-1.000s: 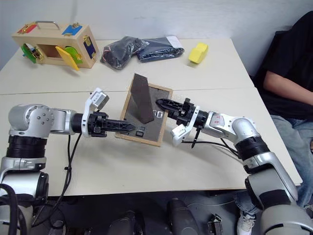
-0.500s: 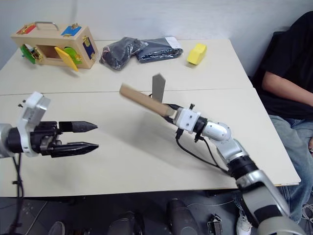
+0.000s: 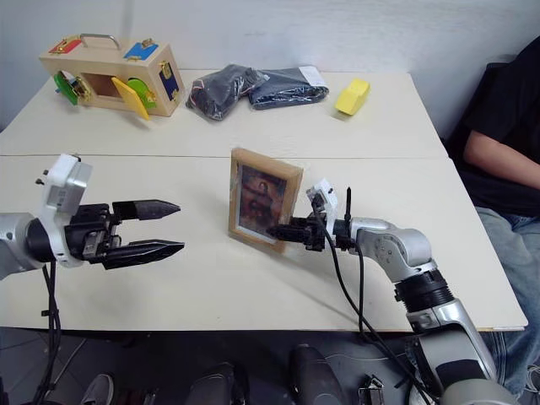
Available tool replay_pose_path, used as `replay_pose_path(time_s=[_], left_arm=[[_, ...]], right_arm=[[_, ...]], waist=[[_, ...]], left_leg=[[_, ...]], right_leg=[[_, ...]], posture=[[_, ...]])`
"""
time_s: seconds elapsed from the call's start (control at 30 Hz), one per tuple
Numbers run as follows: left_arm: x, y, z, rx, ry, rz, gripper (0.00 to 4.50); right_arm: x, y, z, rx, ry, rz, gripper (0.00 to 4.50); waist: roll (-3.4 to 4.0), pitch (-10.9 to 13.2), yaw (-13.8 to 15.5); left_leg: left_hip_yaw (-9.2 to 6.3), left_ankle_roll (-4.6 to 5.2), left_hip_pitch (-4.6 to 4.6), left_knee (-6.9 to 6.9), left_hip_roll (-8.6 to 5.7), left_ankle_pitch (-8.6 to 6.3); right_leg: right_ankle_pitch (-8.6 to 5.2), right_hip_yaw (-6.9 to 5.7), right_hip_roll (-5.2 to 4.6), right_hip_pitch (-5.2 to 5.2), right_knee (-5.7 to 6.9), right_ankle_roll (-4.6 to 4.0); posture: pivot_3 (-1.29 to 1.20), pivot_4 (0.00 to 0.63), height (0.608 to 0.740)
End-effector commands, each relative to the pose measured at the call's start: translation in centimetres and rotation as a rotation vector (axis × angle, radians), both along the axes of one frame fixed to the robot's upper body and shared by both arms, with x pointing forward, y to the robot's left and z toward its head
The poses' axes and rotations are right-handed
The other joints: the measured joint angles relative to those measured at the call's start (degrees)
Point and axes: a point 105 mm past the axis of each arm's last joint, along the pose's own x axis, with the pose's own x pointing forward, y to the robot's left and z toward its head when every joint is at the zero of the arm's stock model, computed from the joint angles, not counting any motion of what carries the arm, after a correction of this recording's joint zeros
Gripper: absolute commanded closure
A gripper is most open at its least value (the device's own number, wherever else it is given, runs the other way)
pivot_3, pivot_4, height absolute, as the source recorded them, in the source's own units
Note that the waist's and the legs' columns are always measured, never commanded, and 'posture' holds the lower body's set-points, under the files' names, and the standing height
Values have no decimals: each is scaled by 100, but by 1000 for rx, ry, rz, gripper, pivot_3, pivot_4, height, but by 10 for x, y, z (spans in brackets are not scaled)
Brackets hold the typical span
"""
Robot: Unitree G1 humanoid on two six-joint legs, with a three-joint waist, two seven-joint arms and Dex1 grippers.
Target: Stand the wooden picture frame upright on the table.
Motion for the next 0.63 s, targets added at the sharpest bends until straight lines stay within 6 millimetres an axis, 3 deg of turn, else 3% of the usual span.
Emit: replay_pose_path(time_s=[0.03, 0.13, 0.2, 0.27, 0.43, 0.53, 0.63], left_arm=[[4, 4, 8, 17, -52, 7, 0], [7, 5, 7, 26, -55, 3, 0], [8, 7, 6, 32, -62, 4, 0], [9, 8, 6, 44, -77, 5, 0], [12, 13, 11, 47, -110, 12, 0], [16, 16, 15, 40, -129, 24, 0], [23, 16, 21, 19, -173, 34, 0]], right_arm=[[-16, 1, 6, -34, -87, 92, 979], [-19, -7, 5, -120, -189, 93, 36], [-15, -23, 5, -225, -292, 65, 36], [-20, -55, 10, -361, -422, 89, 36], [-48, -110, 74, -237, -447, 96, 36], [-63, -122, 95, -187, -422, 105, 36], [-64, -119, 101, -132, -414, 72, 36]], waist=[[0, 0, -2], [0, 0, -3], [0, 0, -1], [1, 1, 10], [4, 3, 141], [4, 3, 132], [3, 2, 129]], left_leg=[[0, 0, -2, -2, 0, 0], [1, 1, -3, -3, -1, -1], [0, 1, -3, -3, -1, -1], [1, 1, -3, -3, -3, -1], [1, 8, -4, -4, -5, -6], [0, 7, 8, -6, -2, -6], [-6, 6, 16, -7, 0, -6]], right_leg=[[0, 0, 1, -1, -3, 0], [0, 0, -1, 0, -8, 1], [0, -1, 0, 0, -8, 1], [0, 0, -1, 0, -8, 1], [1, -2, -1, 5, -22, 3], [1, 0, 3, 12, -18, 3], [0, 0, 7, 21, -19, 2]], posture=[[0, 150, 740], [0, 150, 740], [0, 150, 740], [0, 150, 740], [0, 150, 740], [0, 150, 740], [0, 150, 740]])
